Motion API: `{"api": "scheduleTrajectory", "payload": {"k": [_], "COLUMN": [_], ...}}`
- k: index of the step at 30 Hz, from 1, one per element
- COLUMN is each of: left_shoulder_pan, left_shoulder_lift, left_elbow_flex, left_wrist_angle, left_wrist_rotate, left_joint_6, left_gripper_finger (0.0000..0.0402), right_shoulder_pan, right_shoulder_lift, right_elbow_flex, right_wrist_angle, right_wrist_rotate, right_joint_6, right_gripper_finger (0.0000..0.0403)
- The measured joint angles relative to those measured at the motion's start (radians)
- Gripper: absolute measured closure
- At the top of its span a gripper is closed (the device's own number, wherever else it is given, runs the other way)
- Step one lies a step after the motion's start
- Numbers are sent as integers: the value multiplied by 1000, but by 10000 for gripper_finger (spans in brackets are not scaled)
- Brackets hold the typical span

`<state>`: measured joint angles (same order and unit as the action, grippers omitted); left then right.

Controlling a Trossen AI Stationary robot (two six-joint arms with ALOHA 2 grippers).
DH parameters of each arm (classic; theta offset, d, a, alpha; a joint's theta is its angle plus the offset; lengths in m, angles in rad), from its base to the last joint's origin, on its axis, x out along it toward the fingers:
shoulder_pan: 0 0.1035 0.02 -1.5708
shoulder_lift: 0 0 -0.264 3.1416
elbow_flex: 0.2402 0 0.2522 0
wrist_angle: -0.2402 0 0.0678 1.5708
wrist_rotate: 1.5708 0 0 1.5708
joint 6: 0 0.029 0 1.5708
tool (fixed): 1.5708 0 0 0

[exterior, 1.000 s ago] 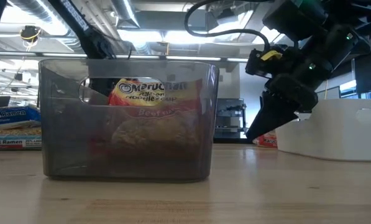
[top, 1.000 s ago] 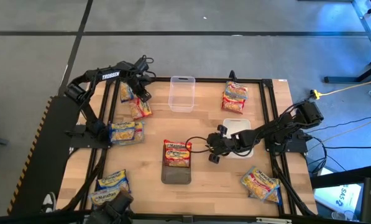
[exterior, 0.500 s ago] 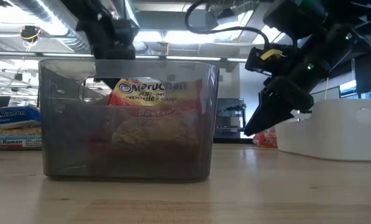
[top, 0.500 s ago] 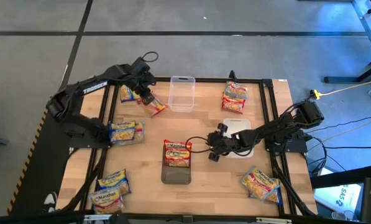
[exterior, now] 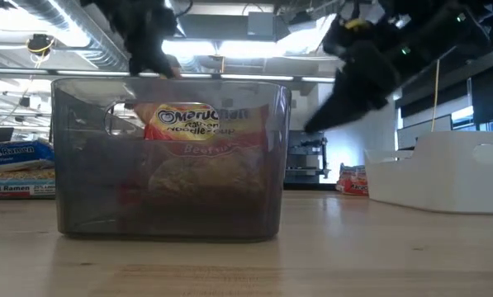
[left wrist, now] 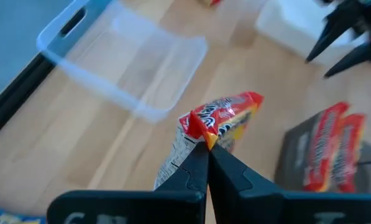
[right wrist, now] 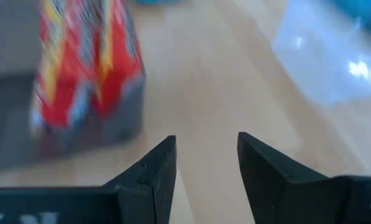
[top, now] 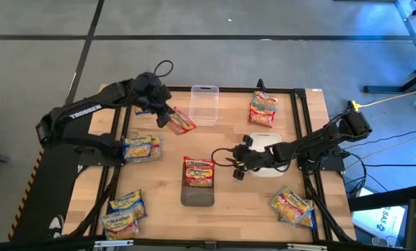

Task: Sort Maruchan noodles
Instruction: Put the red noodle pack into the gray bin

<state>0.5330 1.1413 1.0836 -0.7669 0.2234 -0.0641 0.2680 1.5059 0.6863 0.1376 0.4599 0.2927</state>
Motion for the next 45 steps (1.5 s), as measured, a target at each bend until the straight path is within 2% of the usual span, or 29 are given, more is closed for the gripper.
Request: {"api": "scheduleTrajectory", "payload": {"k": [4, 8, 15, 18, 22, 26, 33, 36, 39, 45], "left_shoulder_pan": [-73, -142, -238, -266, -296, -313, -351, -375, -403, -449], "left_shoulder_lift": [-30, -38, -39, -39, -39, -39, -36, -35, -35, -35], "left_elbow_flex": [0, 0, 0, 0, 0, 0, 0, 0, 0, 0], "left_wrist_angle": [69, 139, 250, 287, 318, 335, 363, 361, 362, 367], "left_wrist_rotate": [0, -1, -1, -21, -47, -53, -54, -48, -47, -96], "left_joint_6": [-47, -76, -94, -117, -121, -132, -139, -139, -139, -126], "left_gripper_finger": [401, 401, 401, 401, 401, 401, 402, 401, 401, 401], "right_shoulder_pan": [-2, -40, -133, -153, -151, -151, -151, -151, -151, -151], "right_shoulder_lift": [0, 0, 24, 61, 123, 169, 224, 233, 233, 233], "right_elbow_flex": [0, 1, 4, 3, 3, 13, 124, 155, 169, 169], "right_wrist_angle": [199, 391, 549, 622, 754, 848, 806, 799, 801, 780], "right_wrist_rotate": [56, 54, -34, -96, -114, -113, -85, -84, -96, -99], "right_joint_6": [-62, -132, -93, -87, -93, -127, -220, -256, -298, -333], "right_gripper_finger": [252, 209, 98, 76, 72, 82, 98, 118, 165, 295]}}
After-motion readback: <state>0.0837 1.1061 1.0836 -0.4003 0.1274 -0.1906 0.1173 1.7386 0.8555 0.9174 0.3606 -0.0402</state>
